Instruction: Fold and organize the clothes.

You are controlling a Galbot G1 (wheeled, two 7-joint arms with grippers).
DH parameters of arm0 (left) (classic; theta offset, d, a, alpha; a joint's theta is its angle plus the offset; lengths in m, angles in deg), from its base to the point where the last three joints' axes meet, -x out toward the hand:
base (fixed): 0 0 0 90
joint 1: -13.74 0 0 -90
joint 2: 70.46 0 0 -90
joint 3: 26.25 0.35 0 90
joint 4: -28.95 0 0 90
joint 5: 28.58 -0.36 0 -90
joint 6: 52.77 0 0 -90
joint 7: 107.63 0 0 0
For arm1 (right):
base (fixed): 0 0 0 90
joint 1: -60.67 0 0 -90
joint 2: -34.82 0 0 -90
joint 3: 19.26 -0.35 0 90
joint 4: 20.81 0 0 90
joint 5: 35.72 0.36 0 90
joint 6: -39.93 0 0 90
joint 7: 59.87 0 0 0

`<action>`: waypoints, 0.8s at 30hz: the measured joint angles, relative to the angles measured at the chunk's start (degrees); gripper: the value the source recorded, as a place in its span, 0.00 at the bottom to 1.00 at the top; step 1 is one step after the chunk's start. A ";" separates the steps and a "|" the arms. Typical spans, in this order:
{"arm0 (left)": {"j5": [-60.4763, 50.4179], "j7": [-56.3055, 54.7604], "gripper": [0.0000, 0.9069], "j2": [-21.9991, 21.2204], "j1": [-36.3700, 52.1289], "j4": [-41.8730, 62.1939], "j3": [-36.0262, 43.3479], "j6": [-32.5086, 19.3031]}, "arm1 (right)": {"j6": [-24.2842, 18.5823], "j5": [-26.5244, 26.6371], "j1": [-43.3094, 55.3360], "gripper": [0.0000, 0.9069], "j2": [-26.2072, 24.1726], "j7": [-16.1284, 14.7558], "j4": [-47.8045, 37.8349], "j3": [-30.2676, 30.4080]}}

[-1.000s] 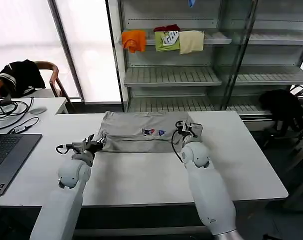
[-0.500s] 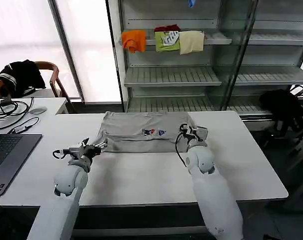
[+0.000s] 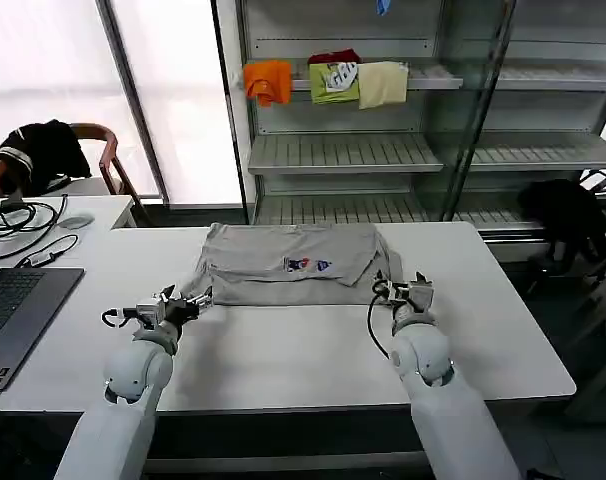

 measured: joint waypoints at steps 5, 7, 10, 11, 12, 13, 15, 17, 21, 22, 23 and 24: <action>-0.42 0.03 1.00 -0.11 0.32 0.72 -0.22 -0.03 | 0.00 -0.47 -0.54 1.00 -0.45 -0.43 0.10 0.09; -0.64 0.14 1.00 -0.21 0.48 1.12 -0.22 -0.07 | 0.00 -0.58 -0.55 1.00 -0.44 -0.66 -0.08 0.17; -0.83 0.23 1.00 -0.34 0.78 1.79 -0.21 -0.15 | 0.00 -0.81 -0.54 1.00 -0.38 -0.83 -0.60 0.26; -0.93 0.24 1.00 -0.35 0.88 2.03 -0.21 -0.19 | 0.00 -0.89 -0.51 1.00 -0.35 -0.90 -0.80 0.31; -0.98 0.24 1.00 -0.38 0.93 2.25 -0.21 -0.20 | 0.00 -0.97 -0.47 1.00 -0.30 -0.94 -1.03 0.35; -1.00 0.30 1.00 -0.41 0.99 2.44 -0.20 -0.20 | 0.00 -1.03 -0.44 1.00 -0.25 -1.01 -1.26 0.39; -1.04 0.34 1.00 -0.40 1.08 2.77 -0.15 -0.20 | -0.01 -1.09 -0.44 1.00 -0.20 -1.17 -1.67 0.44; -1.13 0.38 1.00 -0.39 1.12 3.08 -0.12 -0.20 | -0.02 -1.15 -0.45 1.00 -0.09 -1.35 -2.05 0.46; -1.17 0.44 1.00 -0.26 1.33 3.56 -0.13 -0.20 | -0.02 -1.44 -0.30 1.00 0.22 -1.60 -2.85 0.56; -1.18 0.51 1.00 -0.17 1.39 3.71 -0.13 -0.20 | -0.03 -1.53 -0.22 1.00 0.34 -1.65 -3.07 0.58; -1.19 0.51 1.00 -0.11 1.46 3.86 -0.14 -0.22 | -0.04 -1.61 -0.17 1.00 0.43 -1.67 -3.23 0.60; -1.20 0.54 1.00 -0.10 1.56 4.04 -0.15 -0.24 | -0.04 -1.75 -0.09 1.00 0.55 -1.68 -3.48 0.62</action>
